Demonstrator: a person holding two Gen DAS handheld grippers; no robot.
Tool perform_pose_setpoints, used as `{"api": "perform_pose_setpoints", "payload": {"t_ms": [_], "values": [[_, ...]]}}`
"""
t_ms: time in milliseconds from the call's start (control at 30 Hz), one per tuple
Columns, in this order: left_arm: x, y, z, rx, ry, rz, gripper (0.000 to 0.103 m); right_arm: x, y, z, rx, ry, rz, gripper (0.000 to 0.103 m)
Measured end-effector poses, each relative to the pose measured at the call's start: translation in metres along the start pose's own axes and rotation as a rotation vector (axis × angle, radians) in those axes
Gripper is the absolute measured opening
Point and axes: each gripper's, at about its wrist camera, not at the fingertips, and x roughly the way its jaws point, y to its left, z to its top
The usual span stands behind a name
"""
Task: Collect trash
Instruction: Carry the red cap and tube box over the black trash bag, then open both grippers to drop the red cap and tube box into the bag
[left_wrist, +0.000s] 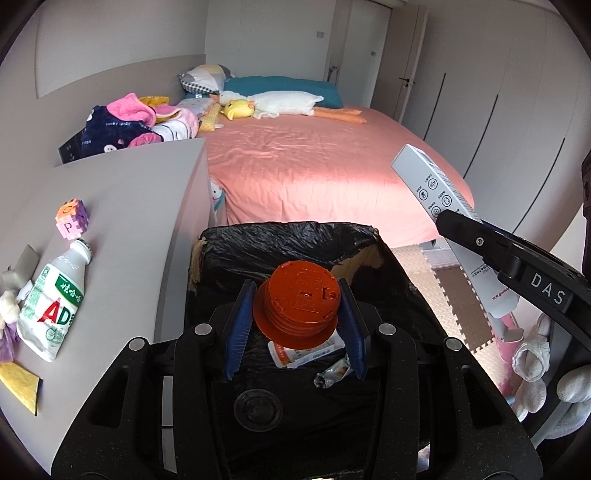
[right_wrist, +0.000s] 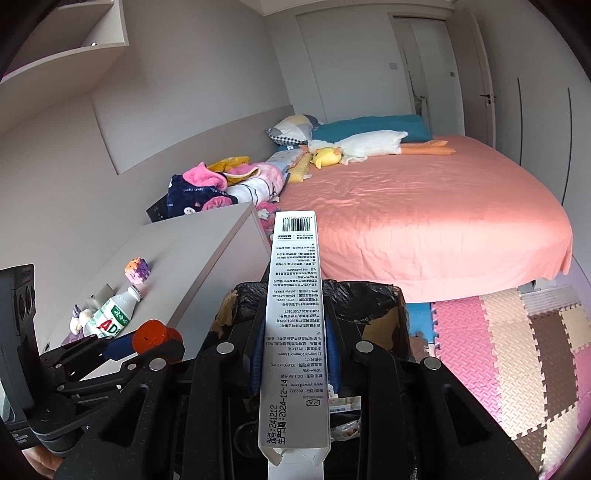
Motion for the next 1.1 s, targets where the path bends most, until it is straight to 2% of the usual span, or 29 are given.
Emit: {"api": "perform_pose_setpoints", "payload": {"t_ms": [333, 367, 400, 433, 467, 533, 567, 633, 800, 1100], "values": [[0.017, -0.007, -0.001, 0.016, 0.044, -0.03, 0.044, 0.009, -0.008, -0.001, 0.012, 0.024, -0.021, 0.028], [0.018, -0.006, -0.001, 0.015, 0.052, -0.046, 0.046, 0.01, -0.008, 0.0, 0.012, 0.025, -0.021, 0.028], [0.019, -0.006, -0.001, 0.02, 0.061, -0.071, 0.053, 0.01, -0.008, 0.001, 0.013, 0.026, -0.021, 0.029], [0.018, -0.007, 0.0, 0.026, 0.061, -0.077, 0.082, 0.01, -0.008, 0.002, 0.015, 0.027, -0.017, 0.033], [0.015, -0.008, 0.0, 0.035, 0.039, -0.054, 0.096, 0.009, -0.008, 0.003, 0.018, 0.027, -0.012, 0.039], [0.009, -0.01, 0.0, 0.066, -0.001, -0.003, 0.097, 0.006, -0.008, 0.005, 0.015, 0.012, -0.012, 0.068], [0.008, -0.009, 0.001, 0.074, -0.001, 0.024, 0.097, 0.003, -0.007, 0.006, 0.014, -0.003, -0.02, 0.07], [0.008, -0.004, 0.001, 0.061, 0.003, 0.047, 0.097, 0.001, -0.004, 0.007, 0.007, -0.018, -0.029, 0.071], [0.005, 0.012, 0.0, -0.006, 0.01, 0.037, 0.097, 0.003, -0.003, 0.008, 0.006, -0.011, -0.032, 0.071], [0.0, 0.027, -0.002, -0.029, 0.0, 0.062, 0.097, 0.009, 0.007, 0.004, -0.006, 0.01, -0.023, 0.071]]}}
